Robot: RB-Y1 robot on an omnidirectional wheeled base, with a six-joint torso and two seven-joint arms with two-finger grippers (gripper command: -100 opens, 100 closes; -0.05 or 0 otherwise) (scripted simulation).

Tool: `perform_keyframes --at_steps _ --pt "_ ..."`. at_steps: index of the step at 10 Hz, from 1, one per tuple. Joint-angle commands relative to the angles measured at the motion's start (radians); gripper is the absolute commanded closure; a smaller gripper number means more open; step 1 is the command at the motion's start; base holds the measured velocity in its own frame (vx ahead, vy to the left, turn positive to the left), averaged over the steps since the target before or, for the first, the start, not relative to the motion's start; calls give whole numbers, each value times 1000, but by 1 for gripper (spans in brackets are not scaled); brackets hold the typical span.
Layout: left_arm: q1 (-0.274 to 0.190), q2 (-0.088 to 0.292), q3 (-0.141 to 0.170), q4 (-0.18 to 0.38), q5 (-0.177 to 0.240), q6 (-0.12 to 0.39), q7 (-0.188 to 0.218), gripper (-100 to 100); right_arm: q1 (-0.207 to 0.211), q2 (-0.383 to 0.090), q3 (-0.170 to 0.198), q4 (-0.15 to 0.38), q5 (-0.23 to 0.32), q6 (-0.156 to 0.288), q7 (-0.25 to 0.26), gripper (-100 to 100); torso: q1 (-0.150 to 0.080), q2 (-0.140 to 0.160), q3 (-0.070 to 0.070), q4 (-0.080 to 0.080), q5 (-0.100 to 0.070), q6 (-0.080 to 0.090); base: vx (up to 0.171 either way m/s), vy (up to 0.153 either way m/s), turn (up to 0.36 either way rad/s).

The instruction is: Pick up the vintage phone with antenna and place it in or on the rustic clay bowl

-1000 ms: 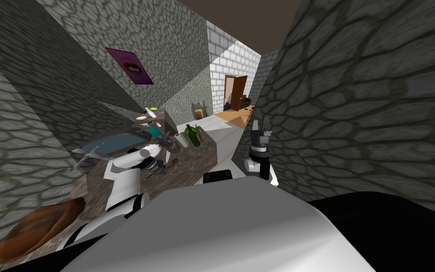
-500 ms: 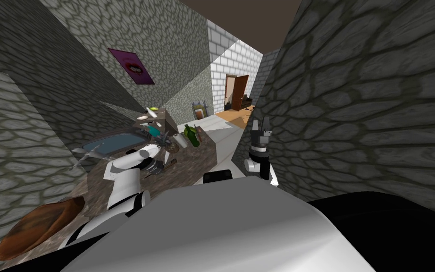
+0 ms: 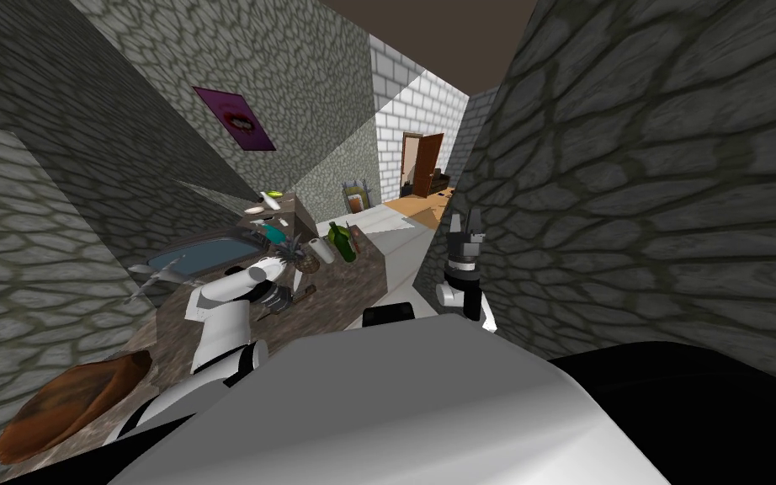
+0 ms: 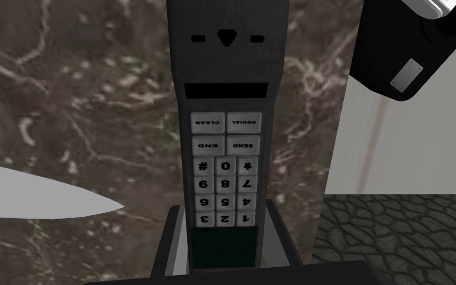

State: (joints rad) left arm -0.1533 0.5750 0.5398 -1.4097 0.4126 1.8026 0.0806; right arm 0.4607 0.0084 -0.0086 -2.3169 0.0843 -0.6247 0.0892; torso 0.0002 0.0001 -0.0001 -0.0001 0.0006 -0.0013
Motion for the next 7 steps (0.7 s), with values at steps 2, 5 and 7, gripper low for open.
perform_keyframes --at_steps 2,5,7 --pt "19 5 -29 -54 27 20 62 100 0 0 0 0 0 0 0 0 2 1 0 0 0 0 -21 56 -68" --pt "41 9 -61 -115 56 42 132 100 0 0 0 0 0 0 0 0 4 2 1 1 0 -1 -21 66 -49" --pt "52 12 -77 -146 71 53 166 100 0 0 0 0 0 0 0 0 4 2 1 1 0 0 -18 57 -47"
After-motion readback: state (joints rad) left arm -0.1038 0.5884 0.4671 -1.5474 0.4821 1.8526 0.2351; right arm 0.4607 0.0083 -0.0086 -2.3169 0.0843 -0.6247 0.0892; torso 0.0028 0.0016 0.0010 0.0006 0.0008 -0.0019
